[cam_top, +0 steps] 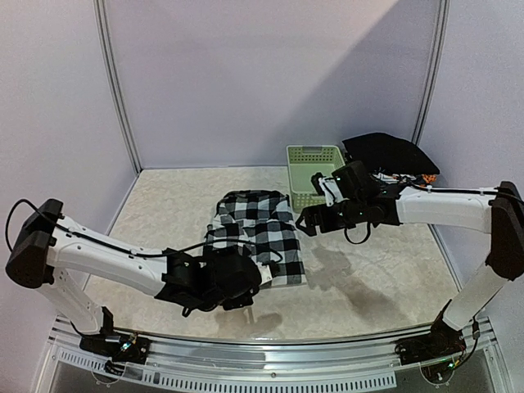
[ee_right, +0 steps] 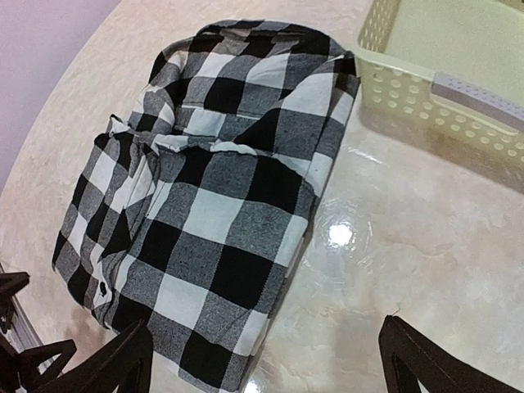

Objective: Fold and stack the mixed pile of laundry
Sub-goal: Adjust the 2/3-rectangle-folded shirt at the center of the board, then fold the 2/3-rectangle-folded shirt at the center of the board.

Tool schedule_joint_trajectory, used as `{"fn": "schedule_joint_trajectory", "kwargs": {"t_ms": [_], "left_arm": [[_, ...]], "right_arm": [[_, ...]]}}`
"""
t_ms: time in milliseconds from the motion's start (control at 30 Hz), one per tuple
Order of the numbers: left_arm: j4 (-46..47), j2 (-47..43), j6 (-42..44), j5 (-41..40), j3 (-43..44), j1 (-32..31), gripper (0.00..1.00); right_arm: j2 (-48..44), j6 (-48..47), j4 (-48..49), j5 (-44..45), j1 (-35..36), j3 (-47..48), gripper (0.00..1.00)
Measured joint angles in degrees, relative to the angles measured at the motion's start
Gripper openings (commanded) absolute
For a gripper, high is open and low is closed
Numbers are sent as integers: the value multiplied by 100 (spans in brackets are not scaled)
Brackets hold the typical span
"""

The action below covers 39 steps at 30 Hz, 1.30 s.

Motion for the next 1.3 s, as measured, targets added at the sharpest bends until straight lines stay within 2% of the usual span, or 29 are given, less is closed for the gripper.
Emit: {"fn": "schedule_joint_trajectory", "kwargs": {"t_ms": [333, 833, 967, 1033, 1133, 1300], "left_arm": [[13, 1067, 702, -170, 155, -48, 80], [317, 1755, 1058, -605, 540, 24, 56], [310, 1862, 1080, -662, 592, 81, 40], [308, 1882, 1069, -636, 592, 125, 27], [264, 1923, 1073, -590, 592, 197, 0], [87, 1928, 986, -557, 662, 221, 0]], "right_arm": [[-605, 87, 236, 184, -96, -595, 98], [-660, 76, 365, 216, -129, -769, 98], [-660, 72, 409, 181, -129, -772, 98], [-660, 66, 431, 162, -129, -772, 98], [-660, 48, 448, 142, -131, -772, 98], [-649, -9, 461, 44, -136, -761, 96]]}}
